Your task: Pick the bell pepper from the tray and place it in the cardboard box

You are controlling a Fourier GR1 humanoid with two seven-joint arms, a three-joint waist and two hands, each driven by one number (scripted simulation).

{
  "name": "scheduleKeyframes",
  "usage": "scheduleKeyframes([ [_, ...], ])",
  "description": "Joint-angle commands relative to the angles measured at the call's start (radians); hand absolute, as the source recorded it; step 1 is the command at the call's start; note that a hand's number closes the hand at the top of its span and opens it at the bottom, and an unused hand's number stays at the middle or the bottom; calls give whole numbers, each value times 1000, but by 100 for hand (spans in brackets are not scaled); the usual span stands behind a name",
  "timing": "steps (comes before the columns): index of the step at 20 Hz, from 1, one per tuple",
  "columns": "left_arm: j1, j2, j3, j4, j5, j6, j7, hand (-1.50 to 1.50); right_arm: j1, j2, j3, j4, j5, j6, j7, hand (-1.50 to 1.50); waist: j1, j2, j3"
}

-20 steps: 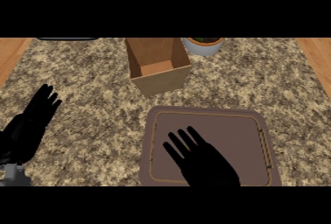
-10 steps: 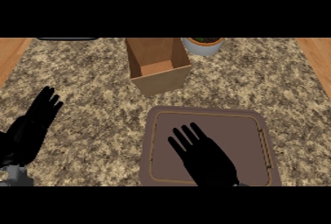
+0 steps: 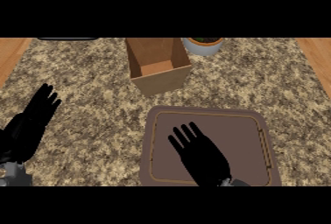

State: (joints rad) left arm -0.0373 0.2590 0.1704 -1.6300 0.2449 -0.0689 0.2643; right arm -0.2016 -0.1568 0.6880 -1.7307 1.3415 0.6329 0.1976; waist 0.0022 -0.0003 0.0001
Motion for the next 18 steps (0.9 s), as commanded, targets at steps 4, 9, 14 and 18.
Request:
scheduleKeyframes([
  [4, 17, -13, 22, -50, 6, -16, 41, 0, 9, 27, -24, 69, 49, -48, -44, -150, 1, 0, 0],
  [9, -17, 1, 59, 24, 16, -48, 5, 0, 29, -28, -62, 97, 60, -96, -107, -150, -2, 0, 0],
  [14, 22, -18, 49, 22, 3, -71, -42, 0, 10, -10, -44, 97, 59, -158, -187, 150, -1, 0, 0],
  [18, 19, -60, 16, -60, -42, -2, 21, 0, -21, 16, -56, 149, 99, -176, -216, 150, 0, 0, 0],
])
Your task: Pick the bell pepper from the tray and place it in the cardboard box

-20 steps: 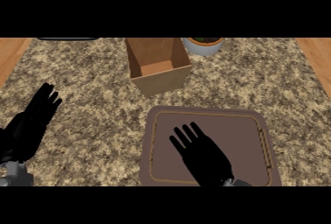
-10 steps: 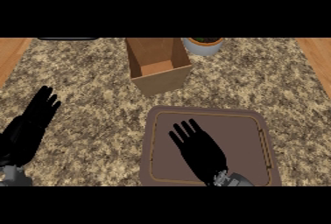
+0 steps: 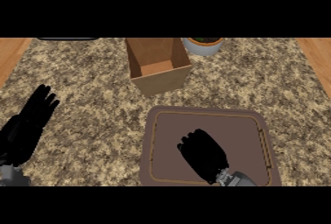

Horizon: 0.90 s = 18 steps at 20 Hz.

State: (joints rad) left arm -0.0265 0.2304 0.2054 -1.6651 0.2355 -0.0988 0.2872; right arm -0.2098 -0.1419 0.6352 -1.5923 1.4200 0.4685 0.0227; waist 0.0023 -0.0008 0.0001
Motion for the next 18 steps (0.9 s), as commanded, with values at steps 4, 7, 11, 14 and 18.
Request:
scheduleKeyframes([
  [4, 41, -49, -28, -33, -43, 10, -14, 0, -3, 34, 3, 88, 52, -90, -58, 150, 1, 1, 0],
  [7, 5, -18, -3, -53, -17, 3, 59, 0, -49, 80, -40, 116, 56, -77, -63, 150, 1, 1, 0],
  [11, -18, -14, -14, -30, -15, -19, 2, 0, -101, 139, -180, 174, -137, -53, 358, 150, 56, 25, 4],
  [14, -19, -20, -21, -18, -12, -27, -6, 0, -135, 141, -250, 180, -180, -84, 482, 150, 72, 39, 5],
  [18, -46, -25, -55, -18, -19, -42, -2, 0, -242, 141, -283, 227, -221, -148, 677, 150, 123, 42, 3],
])
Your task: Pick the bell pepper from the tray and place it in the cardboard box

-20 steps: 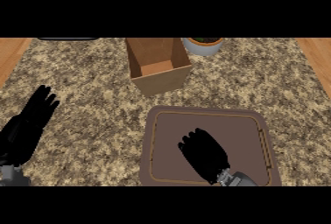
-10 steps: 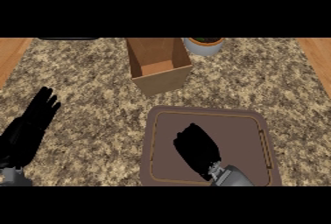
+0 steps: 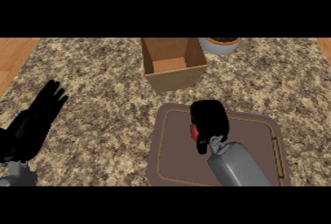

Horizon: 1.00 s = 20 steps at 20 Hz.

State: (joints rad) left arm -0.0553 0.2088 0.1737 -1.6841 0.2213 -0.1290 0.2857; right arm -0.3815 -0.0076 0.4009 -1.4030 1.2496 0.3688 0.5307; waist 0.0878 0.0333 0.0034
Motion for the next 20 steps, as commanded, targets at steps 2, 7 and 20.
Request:
scheduleKeyframes([
  [2, -27, -3, -35, 6, -3, -21, 11, 0, -149, 7, -45, 49, -67, -75, 264, 150, 67, 3, -2],
  [7, -83, -29, -80, 17, -10, -18, 28, 0, -364, 8, -34, 111, -104, -149, 449, 150, 118, 7, -4],
  [20, -122, -41, -105, 68, -32, -12, 39, 0, -844, 7, -71, 341, 11, -257, 816, 150, 131, -4, -14],
])
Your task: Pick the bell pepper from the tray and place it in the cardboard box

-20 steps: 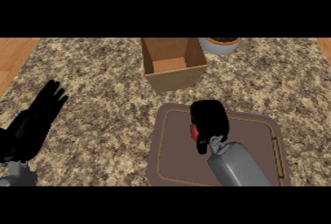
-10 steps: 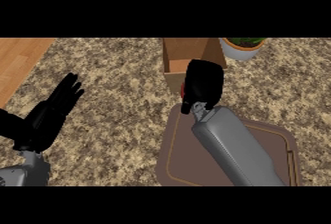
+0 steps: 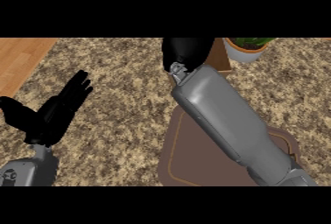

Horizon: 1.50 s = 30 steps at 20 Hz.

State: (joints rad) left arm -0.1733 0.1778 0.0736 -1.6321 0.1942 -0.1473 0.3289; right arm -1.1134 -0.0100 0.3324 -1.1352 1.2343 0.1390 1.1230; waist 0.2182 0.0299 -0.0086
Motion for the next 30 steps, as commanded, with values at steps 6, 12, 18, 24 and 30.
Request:
scheduleKeyframes([
  [6, -11, -10, 7, 31, -17, 23, -15, 0, -248, 9, -81, 229, 46, -56, 276, 150, -26, 3, 0],
  [12, -23, 12, 33, 24, 3, 13, -8, 0, -308, 9, -91, 398, 10, -82, 273, 150, -31, 3, 1],
  [18, -18, -6, 31, 33, -19, 41, -22, 0, -326, 9, -90, 523, -15, -201, 206, 150, -67, 3, 4],
  [24, 25, 16, 46, 18, -3, 13, -26, 0, -270, 9, -84, 595, -50, -337, 166, 150, -78, 0, 6],
  [30, 11, -12, 27, 25, -13, 29, -34, 0, -200, 9, -147, 626, -200, -402, 138, 150, -57, 7, 7],
])
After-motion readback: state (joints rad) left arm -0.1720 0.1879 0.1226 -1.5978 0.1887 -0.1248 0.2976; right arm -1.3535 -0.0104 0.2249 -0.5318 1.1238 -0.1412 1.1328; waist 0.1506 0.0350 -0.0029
